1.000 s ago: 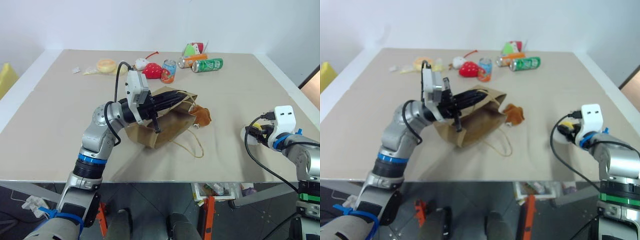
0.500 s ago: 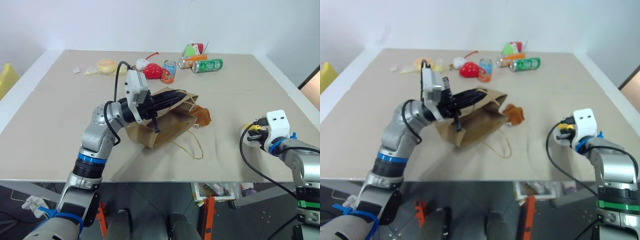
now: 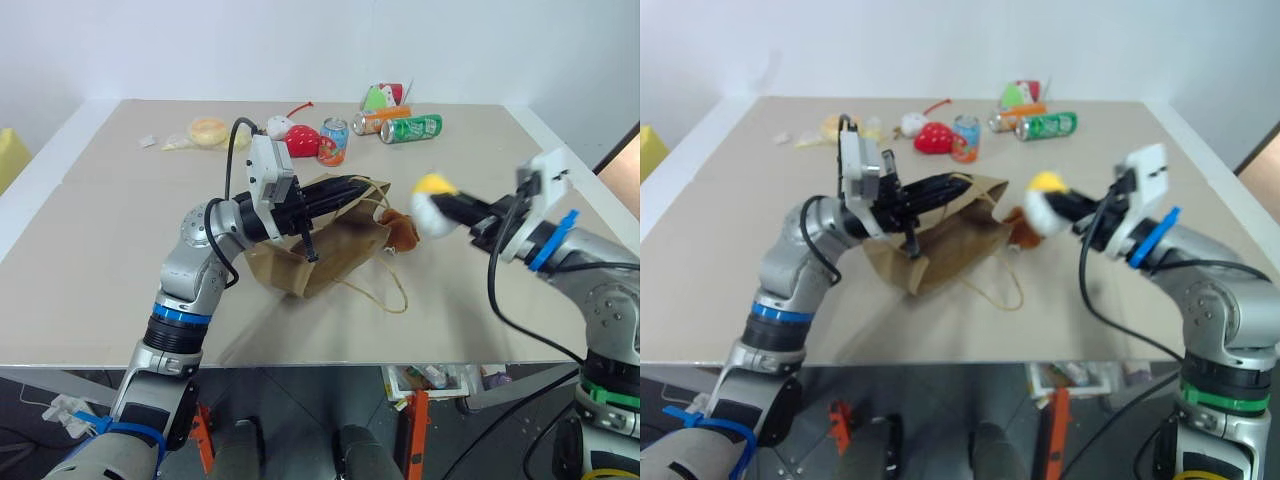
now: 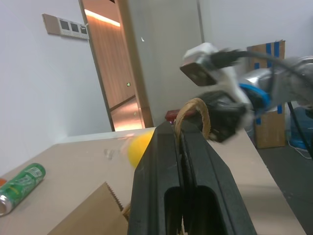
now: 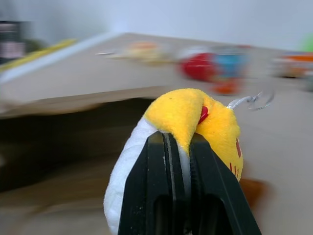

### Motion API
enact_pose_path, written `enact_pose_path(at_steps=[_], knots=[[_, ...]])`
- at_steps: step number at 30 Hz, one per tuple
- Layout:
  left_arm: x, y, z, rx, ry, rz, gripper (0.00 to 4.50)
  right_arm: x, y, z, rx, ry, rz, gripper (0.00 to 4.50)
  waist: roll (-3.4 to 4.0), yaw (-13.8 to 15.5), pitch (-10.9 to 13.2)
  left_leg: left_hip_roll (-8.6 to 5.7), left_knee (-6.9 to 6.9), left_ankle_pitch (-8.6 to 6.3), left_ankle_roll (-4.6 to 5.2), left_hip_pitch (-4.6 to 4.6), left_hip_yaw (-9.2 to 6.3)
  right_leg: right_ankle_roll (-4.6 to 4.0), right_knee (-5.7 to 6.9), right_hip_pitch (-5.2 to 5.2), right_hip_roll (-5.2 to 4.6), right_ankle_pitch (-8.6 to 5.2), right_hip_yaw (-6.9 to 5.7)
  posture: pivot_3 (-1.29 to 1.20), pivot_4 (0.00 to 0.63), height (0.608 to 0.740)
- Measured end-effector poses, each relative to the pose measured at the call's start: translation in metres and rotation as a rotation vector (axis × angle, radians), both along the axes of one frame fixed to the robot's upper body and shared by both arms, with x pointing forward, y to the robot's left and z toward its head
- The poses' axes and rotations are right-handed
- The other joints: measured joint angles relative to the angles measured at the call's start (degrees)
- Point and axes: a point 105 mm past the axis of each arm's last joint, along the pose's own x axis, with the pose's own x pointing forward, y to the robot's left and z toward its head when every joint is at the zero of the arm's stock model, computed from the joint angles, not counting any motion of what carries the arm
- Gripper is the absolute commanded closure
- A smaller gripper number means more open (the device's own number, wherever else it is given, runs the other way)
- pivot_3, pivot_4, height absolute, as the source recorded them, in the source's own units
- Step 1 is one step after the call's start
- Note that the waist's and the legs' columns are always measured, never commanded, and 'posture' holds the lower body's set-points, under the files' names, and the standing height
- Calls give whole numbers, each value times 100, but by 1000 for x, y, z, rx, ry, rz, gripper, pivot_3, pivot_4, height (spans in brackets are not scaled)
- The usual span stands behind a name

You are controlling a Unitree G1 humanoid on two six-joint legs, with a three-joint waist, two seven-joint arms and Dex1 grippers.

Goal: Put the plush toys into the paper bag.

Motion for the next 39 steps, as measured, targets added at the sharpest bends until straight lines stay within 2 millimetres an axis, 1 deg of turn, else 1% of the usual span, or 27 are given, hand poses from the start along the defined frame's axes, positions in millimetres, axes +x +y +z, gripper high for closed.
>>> enact_pose_path(at_steps=[3, 4, 6, 12, 15, 16, 17, 18, 19, 20, 21, 22, 23, 24, 25, 26, 28, 29, 31, 33, 35, 36, 37, 39], knots=[[0, 0, 2, 0, -5, 1, 4500, 2, 15, -16, -41, 46, 27, 4464, 0, -2, 0, 0, 4, 0, 0, 0, 0, -15, 0, 0, -1, -1, 0, 0, 150, 740], [0, 0, 2, 0, -6, 1, 4500, 4, 25, -23, -46, 65, 39, 4464, 0, -3, 0, 0, 5, 1, 1, 0, 1, -31, 0, -2, -1, -6, 0, 0, 150, 740], [0, 0, 3, 0, -7, -1, 4500, 6, 37, -30, -53, 86, 62, 4464, 0, -7, 0, 0, 5, 1, 1, 0, 1, -33, 0, -3, 0, -4, 1, 0, 150, 740], [0, 1, 3, 1, -7, 1, 4500, 9, 71, -26, -62, 68, 139, 4464, 0, -6, 0, 1, 3, 2, 2, -1, 1, -18, 0, -3, 1, 0, 0, 0, 150, 740], [0, 1, 3, 1, -7, 2, 4500, 24, 80, -30, -62, 71, 108, 4464, 0, -6, 0, 2, 3, 2, 2, -1, 1, -6, 0, -5, 2, 7, 0, 0, 150, 740], [0, 1, 3, 1, -7, 0, 4500, 34, 81, -32, -63, 78, 73, 4062, 0, -6, 0, 2, 3, 2, 2, -1, 2, -7, 0, -6, 3, 9, 0, 0, 150, 740], [0, 0, 3, 1, -7, 0, 4500, 39, 81, -32, -62, 78, 56, 3590, 0, -6, 0, 2, 3, 2, 2, -1, 2, -7, 0, -6, 3, 9, 0, 0, 150, 740], [0, 0, 4, 1, -8, -1, 4500, 41, 81, -32, -65, 72, 50, 3301, 0, -6, 0, 2, 3, 2, 2, -2, 1, -6, 0, -6, 3, 8, 0, 0, 150, 740], [0, 1, 4, 1, -9, 0, 4500, 41, 82, -32, -69, 69, 54, 2874, 0, -1, 0, 2, 2, 1, 2, -3, 0, -5, 0, -6, 3, 7, -1, 0, 150, 740], [1, 1, 4, 2, -9, 2, 4500, 40, 83, -33, -76, 67, 65, 2398, 0, 2, 0, 2, 2, 1, 2, -4, 0, -3, 0, -6, 3, 5, -1, 0, 150, 740], [1, 1, 4, 2, -9, 2, 4500, 39, 84, -34, -85, 66, 70, 1821, 0, 2, 0, 2, 2, 1, 1, -7, 1, -3, 0, -7, 3, 4, -1, 0, 150, 740], [1, 1, 4, 2, -10, 1, 4500, 39, 84, -35, -94, 65, 69, 1394, 0, 2, 0, 2, 2, 1, 1, -8, 1, -2, 0, -8, 3, 4, -1, 0, 150, 740], [0, 1, 5, 1, -11, 0, 4500, 40, 82, -36, -103, 65, 65, 865, 0, 3, 0, 2, 2, 1, 1, -8, 0, -2, 0, -8, 3, 4, -1, 0, 150, 740], [1, 1, 5, 1, -11, 0, 4500, 40, 80, -36, -109, 65, 61, 564, 0, 2, 0, 2, 2, 1, 1, -8, 0, -2, 0, -8, 3, 4, -1, 0, 150, 740], [0, 1, 5, 1, -10, 0, 4500, 40, 76, -37, -117, 71, 56, 564, 0, 3, 0, 2, 2, 1, 1, -8, 0, -3, 0, -8, 3, 4, -2, 0, 150, 740], [0, 1, 5, 2, -10, 0, 4500, 39, 66, -38, -121, 83, 43, 564, 0, 6, 0, 2, 2, 1, 1, -8, -1, -3, 0, -7, 3, 4, -3, 0, 150, 740], [1, 2, 4, 5, -11, 2, 4500, 37, 56, -38, -113, 90, 35, 564, 0, 3, 0, 3, 2, 1, 1, -7, 0, -5, 0, -8, 2, 5, -2, 0, 150, 740], [1, 2, 4, 5, -11, 1, 4500, 37, 56, -38, -113, 89, 37, 564, 0, 2, 0, 3, 2, 1, 1, -7, 0, -5, 0, -8, 3, 6, -2, 0, 150, 740], [0, 0, 4, 6, -11, -6, 4500, 26, 47, -36, -115, 79, 65, 564, 0, 10, 0, 3, 1, 1, 1, -8, -1, -4, 0, -8, 3, 4, -2, 0, 150, 740], [1, 2, 5, 8, -10, 2, 4500, 12, 30, -31, -121, 61, 83, 564, 0, 32, 0, 2, 2, 0, 0, -10, -2, -2, 0, -7, 1, 1, -4, 0, 150, 740], [1, 1, 5, 7, -9, -2, 4500, 2, 13, -29, -140, 44, 72, 564, 0, 49, 0, 1, 2, -1, -1, -10, -2, -2, 0, -6, 0, -1, -4, 0, 150, 740], [2, 1, 5, 7, -9, -2, 4500, -1, 2, -28, -149, 40, 49, 564, -1, 51, 0, 1, 3, -1, -1, -9, -2, -4, -1, -6, 0, -2, -4, 0, 150, 740], [2, 1, 5, 8, -9, -2, 4500, -1, -5, -28, -153, 37, 29, 564, -1, 52, 0, 1, 3, -1, -1, -9, -2, -7, -1, -6, 0, -2, -4, 0, 150, 740], [1, 0, 5, 8, -8, -7, 4500, 4, -22, -20, -160, -2, -43, 564, 0, 19, 0, 2, 4, 0, -1, -1, 1, -32, -1, -6, 1, -5, -1, 0, 150, 740]])
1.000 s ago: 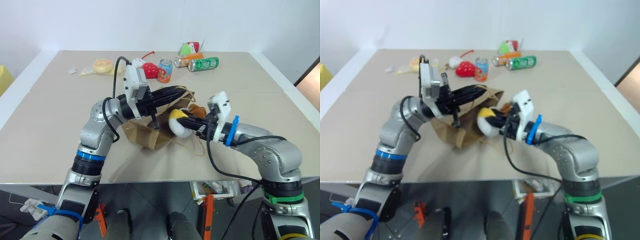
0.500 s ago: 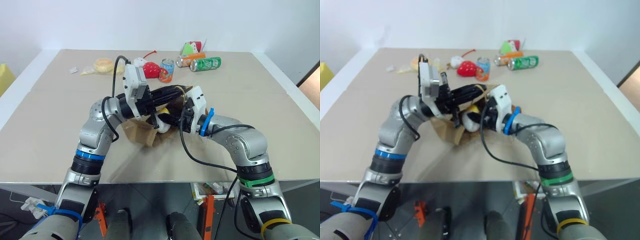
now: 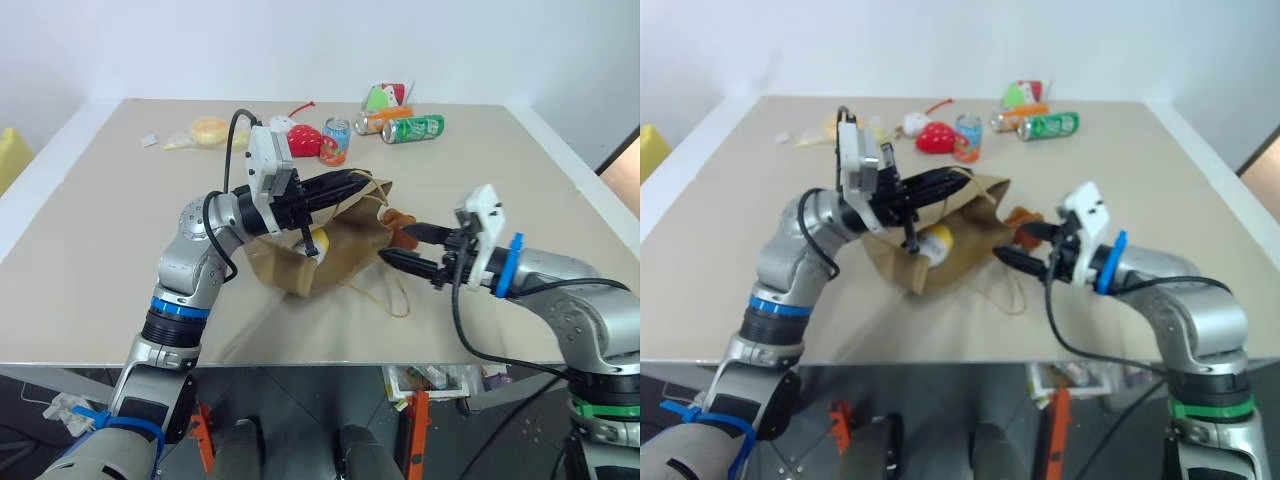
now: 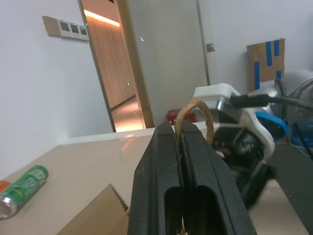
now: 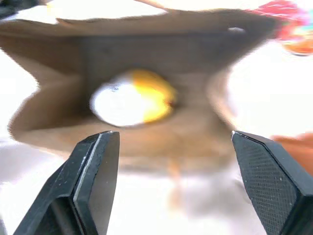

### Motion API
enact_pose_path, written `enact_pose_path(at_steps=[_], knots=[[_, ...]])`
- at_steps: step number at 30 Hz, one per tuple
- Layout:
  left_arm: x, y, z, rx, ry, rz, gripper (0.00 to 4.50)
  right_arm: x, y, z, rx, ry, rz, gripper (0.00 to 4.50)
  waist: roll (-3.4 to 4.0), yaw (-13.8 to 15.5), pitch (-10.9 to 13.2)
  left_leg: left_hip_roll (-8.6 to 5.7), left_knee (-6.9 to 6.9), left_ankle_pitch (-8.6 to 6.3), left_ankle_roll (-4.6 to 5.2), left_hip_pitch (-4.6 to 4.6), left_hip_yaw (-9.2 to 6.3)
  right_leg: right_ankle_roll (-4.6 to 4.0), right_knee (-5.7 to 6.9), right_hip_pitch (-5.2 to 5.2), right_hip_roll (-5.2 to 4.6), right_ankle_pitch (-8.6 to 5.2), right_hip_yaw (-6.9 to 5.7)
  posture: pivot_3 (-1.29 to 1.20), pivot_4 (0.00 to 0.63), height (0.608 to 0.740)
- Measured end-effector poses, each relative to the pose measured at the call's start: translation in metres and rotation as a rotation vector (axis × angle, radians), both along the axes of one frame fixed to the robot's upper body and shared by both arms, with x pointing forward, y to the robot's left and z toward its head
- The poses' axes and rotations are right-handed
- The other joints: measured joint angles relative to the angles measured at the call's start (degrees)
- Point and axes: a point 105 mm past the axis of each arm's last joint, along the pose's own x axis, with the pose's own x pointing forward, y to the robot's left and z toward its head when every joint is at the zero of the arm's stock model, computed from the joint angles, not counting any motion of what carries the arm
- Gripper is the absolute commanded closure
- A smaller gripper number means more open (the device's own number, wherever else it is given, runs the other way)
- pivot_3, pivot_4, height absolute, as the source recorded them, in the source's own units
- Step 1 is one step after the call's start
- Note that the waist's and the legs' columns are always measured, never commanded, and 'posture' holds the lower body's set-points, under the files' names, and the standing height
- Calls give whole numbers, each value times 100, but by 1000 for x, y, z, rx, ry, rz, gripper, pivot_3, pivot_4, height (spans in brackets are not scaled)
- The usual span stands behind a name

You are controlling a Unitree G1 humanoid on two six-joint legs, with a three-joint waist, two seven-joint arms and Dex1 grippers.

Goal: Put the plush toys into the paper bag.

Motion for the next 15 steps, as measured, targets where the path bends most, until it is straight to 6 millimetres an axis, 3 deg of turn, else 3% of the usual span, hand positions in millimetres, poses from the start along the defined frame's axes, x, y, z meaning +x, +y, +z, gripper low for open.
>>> enact_pose_path(at_steps=[6, 15], knots=[[-2, -2, -1, 4, -1, -16, 4500, 49, -48, 23, 25, -83, -313, 564, 0, -38, 0, -1, 2, 5, 7, 10, -1, -13, 0, 0, 5, 19, 6, 0, 150, 740], [-2, -3, -1, 3, 2, -19, 4500, 89, -31, -21, 32, 70, -407, 564, 1, -24, 0, -2, -7, 5, 8, 0, 4, 31, 1, -8, 11, 18, 18, 0, 150, 740]])
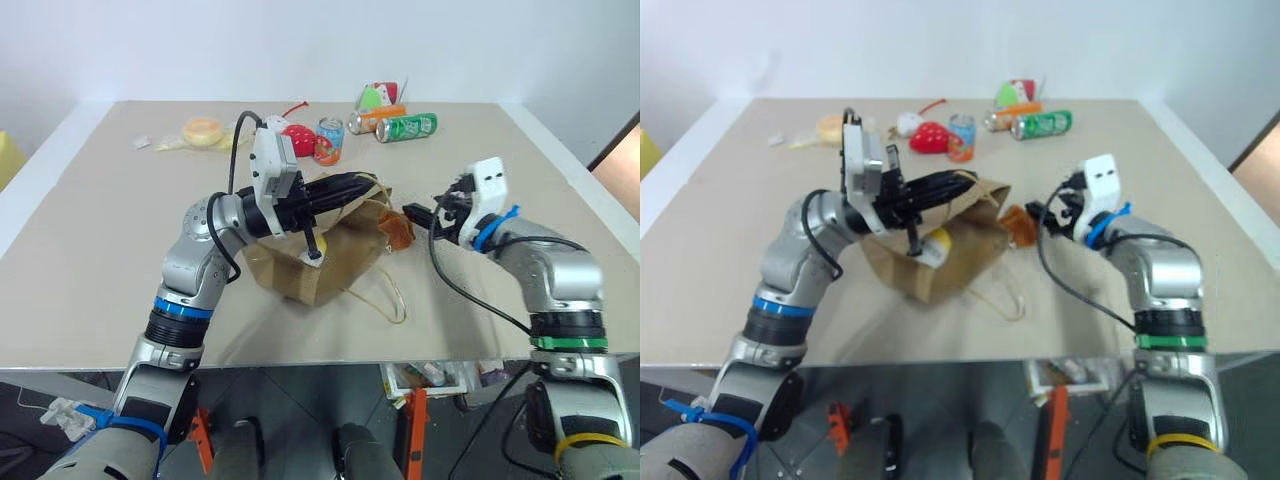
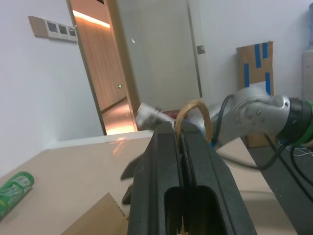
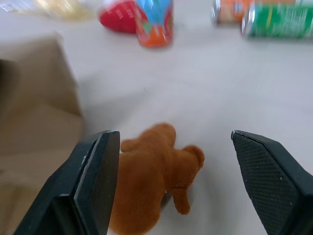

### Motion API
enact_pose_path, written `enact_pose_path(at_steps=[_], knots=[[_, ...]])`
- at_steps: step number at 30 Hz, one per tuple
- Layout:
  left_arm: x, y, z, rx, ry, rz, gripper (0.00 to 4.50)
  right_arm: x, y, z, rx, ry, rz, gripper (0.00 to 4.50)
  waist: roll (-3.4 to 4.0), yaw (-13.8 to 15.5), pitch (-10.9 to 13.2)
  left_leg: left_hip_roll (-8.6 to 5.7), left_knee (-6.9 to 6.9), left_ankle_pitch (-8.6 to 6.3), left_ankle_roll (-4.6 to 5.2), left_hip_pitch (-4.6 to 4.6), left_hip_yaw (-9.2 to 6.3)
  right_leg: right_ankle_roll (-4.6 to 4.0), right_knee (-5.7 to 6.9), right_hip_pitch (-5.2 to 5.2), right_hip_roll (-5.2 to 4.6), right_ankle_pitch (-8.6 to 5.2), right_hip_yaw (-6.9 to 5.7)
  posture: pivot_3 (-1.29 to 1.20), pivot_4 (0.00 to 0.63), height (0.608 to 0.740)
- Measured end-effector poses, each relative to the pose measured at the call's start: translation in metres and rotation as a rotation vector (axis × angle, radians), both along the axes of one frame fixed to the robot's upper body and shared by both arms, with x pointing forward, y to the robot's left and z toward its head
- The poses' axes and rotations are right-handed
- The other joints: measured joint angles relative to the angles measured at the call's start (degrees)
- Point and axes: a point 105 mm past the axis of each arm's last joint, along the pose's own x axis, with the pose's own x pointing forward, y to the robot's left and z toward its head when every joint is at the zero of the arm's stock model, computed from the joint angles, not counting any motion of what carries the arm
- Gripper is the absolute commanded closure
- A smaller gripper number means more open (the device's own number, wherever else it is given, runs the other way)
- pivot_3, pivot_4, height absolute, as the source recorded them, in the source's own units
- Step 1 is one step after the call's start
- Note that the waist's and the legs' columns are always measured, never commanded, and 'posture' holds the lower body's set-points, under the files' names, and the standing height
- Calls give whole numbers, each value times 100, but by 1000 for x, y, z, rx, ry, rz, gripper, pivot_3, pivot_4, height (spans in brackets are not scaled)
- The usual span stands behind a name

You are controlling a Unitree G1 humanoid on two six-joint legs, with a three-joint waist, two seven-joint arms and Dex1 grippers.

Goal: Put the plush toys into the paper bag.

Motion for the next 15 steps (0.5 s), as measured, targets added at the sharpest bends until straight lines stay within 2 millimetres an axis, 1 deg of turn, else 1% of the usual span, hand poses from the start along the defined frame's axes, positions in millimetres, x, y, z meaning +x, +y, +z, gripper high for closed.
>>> enact_pose_path(at_steps=[2, 3, 7, 12, 15], knots=[[1, 2, 0, 1, -1, 7, 4500, 2, 2, -4, 6, 12, -10, 564, 0, 18, 0, -1, 0, -3, -4, -3, -1, 2, 0, -1, -1, -4, -1, 0, 150, 740], [1, 3, 0, 2, -1, 12, 4500, 5, 8, -5, 22, 15, -11, 564, 0, 10, 0, -1, 0, -5, -5, -3, 0, 2, 0, -1, -1, -5, -1, 0, 150, 740], [0, 3, -1, 0, 12, 15, 4500, 8, 17, -8, 35, 27, -7, 564, 0, 1, 0, 1, -1, -5, -5, -2, -2, 0, 0, -2, 1, -3, -1, 0, 150, 740], [1, 5, -4, -1, 27, 21, 4500, 4, 34, -27, 27, 112, 35, 564, 0, -2, 0, 2, 1, -4, -5, -1, -2, -3, 0, -1, 2, 1, -1, 0, 150, 740], [1, 7, -3, -4, 26, 22, 4500, 0, 41, -38, -25, 140, 56, 564, 0, -1, 0, 2, 2, -4, -5, -1, -1, -2, 0, 0, 2, 0, -1, 0, 150, 740]])
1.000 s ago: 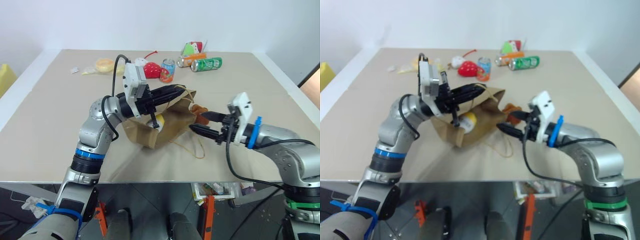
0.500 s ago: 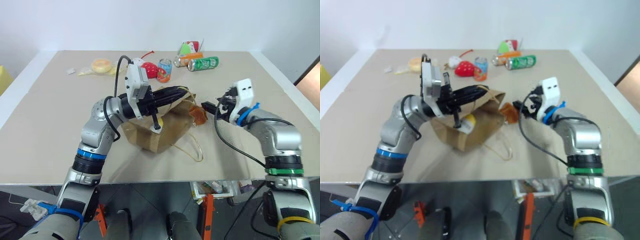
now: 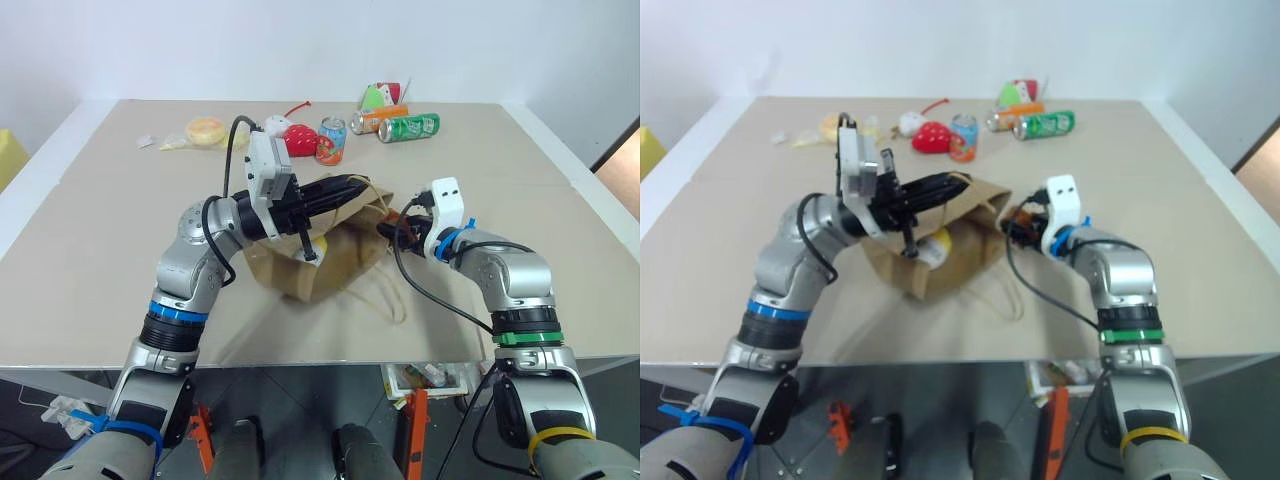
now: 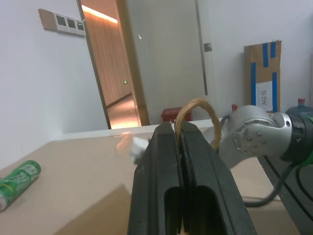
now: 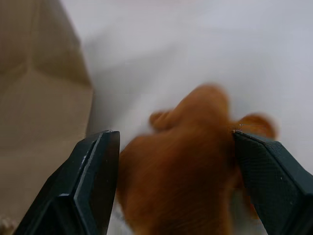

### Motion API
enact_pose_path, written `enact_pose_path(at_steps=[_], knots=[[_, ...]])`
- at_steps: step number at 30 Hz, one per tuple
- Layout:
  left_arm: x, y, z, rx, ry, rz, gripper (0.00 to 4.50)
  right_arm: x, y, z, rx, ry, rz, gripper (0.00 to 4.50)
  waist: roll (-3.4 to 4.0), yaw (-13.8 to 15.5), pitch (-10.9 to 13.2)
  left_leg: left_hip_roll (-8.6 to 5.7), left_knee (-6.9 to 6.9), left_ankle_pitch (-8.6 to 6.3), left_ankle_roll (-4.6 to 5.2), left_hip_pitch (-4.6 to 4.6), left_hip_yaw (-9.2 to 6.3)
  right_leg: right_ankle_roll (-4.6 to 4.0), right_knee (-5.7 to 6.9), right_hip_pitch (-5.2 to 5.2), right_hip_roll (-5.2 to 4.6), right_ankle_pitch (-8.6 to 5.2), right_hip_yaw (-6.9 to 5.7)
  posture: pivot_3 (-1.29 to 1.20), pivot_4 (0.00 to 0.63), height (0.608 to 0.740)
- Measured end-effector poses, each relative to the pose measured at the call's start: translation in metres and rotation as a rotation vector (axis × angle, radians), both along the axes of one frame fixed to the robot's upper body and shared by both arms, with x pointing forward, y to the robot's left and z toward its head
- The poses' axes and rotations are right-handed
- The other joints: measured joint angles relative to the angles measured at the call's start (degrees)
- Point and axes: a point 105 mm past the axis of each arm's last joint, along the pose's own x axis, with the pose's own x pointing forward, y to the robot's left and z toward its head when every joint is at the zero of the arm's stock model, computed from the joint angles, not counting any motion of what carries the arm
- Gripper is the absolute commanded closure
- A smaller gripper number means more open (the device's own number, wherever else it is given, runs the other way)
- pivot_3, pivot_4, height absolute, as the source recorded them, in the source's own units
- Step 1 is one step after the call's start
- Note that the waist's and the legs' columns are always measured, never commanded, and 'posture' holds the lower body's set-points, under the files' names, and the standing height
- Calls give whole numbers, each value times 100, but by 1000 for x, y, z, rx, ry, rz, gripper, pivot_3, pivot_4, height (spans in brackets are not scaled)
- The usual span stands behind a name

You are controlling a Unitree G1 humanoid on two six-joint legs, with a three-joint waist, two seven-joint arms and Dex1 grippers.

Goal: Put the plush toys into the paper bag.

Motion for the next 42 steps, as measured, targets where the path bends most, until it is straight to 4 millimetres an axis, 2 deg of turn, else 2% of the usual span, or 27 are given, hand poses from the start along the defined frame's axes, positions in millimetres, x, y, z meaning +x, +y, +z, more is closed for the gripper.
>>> enact_pose_path(at_steps=[2, 8, 12, 16, 17, 20, 23, 25, 27, 30, 32, 33, 36, 38, 39, 41, 42], knots=[[0, 0, 0, -1, 0, 0, 4500, 0, 1, -2, -34, -2, 1, 564, 0, -1, 0, 0, 0, 0, 0, 1, 0, 0, 0, 0, 0, 0, 0, 0, 150, 740], [0, 0, 0, -1, 0, -1, 4500, 1, 0, -8, -136, -36, -10, 3250, 0, 2, -1, 0, 4, 0, 0, 6, -1, 0, 0, 8, 1, 2, 0, 0, 150, 740], [0, 0, 0, -1, -1, -2, 4500, 0, -2, -5, -148, -57, -11, 4104, 0, 6, -1, -1, 6, 0, 0, 5, 0, 1, 0, 9, -1, 3, 0, 0, 150, 740], [0, -1, 0, 3, 7, -3, 4500, -3, -17, 4, -98, -66, -42, 4167, 0, 20, -1, -1, 5, 0, 0, 0, 0, 3, 0, 4, -2, 2, 0, 0, 150, 740], [0, -1, 0, 3, 7, -4, 4500, -5, -25, 13, -48, -74, -54, 4167, 1, 20, 0, -1, 5, 0, 0, -3, 1, 3, 0, 2, -3, 2, 0, 0, 150, 740], [-1, -1, 0, 4, 7, -4, 4500, -15, -60, 56, 45, -174, -100, 4167, 2, 32, 1, -2, 2, 0, 0, -4, 1, 5, 0, 1, -4, -3, 0, 0, 150, 740], [-1, -1, 0, 5, 8, -7, 4500, -37, -67, 94, 100, -277, -17, 4167, 2, 31, 1, 0, -4, -1, 0, 0, -2, 0, 0, 1, 0, -7, -2, 0, 150, 740], [-1, -1, 0, 5, 8, -7, 4500, -57, -61, 99, 71, -296, 94, 4167, 1, 25, 0, 1, -7, -5, -1, 5, -8, -4, 0, 5, 2, -14, -6, 0, 150, 740], [-1, -2, -1, 5, 9, -8, 4500, -80, -55, 83, -29, -258, 206, 4167, 1, 25, 0, 1, -6, -8, -4, 7, -12, -5, 0, 9, 2, -19, -8, 0, 150, 740], [-2, -3, -1, 2, 11, -11, 4500, -91, -49, 56, -63, -168, 274, 4167, 2, -16, 0, 0, 5, -8, -4, 7, -2, -6, 0, 7, 0, -11, 1, 0, 150, 740], [-2, -4, -1, 3, 11, -15, 4500, -93, -42, 51, -62, -150, 304, 4167, 2, -24, 1, 0, 9, -7, -4, 11, 2, -29, 0, 6, 1, -10, 6, 0, 150, 740], [-2, -4, -1, 3, 11, -14, 4500, -96, -26, 54, -43, -170, 366, 4167, 2, -24, 1, 1, 9, -6, -3, 15, -1, -34, 0, 7, 4, -5, 6, 0, 150, 740], [-2, -4, -1, 4, 12, -14, 4500, -101, -4, 58, -18, -192, 456, 4167, 1, -20, 1, 1, 10, -6, -3, 16, -6, -37, 0, 8, 6, 1, 5, 0, 150, 740], [-2, -3, -2, 5, 11, -12, 4500, -104, 19, 58, 15, -199, 536, 4167, 0, -14, 1, 0, 15, -4, -3, 15, -6, -37, 0, 10, 5, 2, 6, 0, 150, 740], [-2, -4, -2, 5, 11, -15, 4500, -109, 36, 54, 34, -187, 604, 4167, 0, -12, 1, 0, 15, -4, -3, 13, -6, -33, 0, 10, 4, -1, 6, 0, 150, 740], [-2, -4, -2, 4, 10, -13, 4500, -116, 52, 49, 58, -164, 669, 4167, 0, -5, 1, 0, 13, -4, -3, 8, -6, -30, 0, 8, 5, -9, 6, 0, 150, 740], [-2, -4, -2, 4, 10, -13, 4500, -116, 53, 49, 64, -162, 675, 4167, 0, 0, 1, 0, 13, -4, -3, 6, -7, -29, 0, 8, 5, -10, 6, 0, 150, 740]])
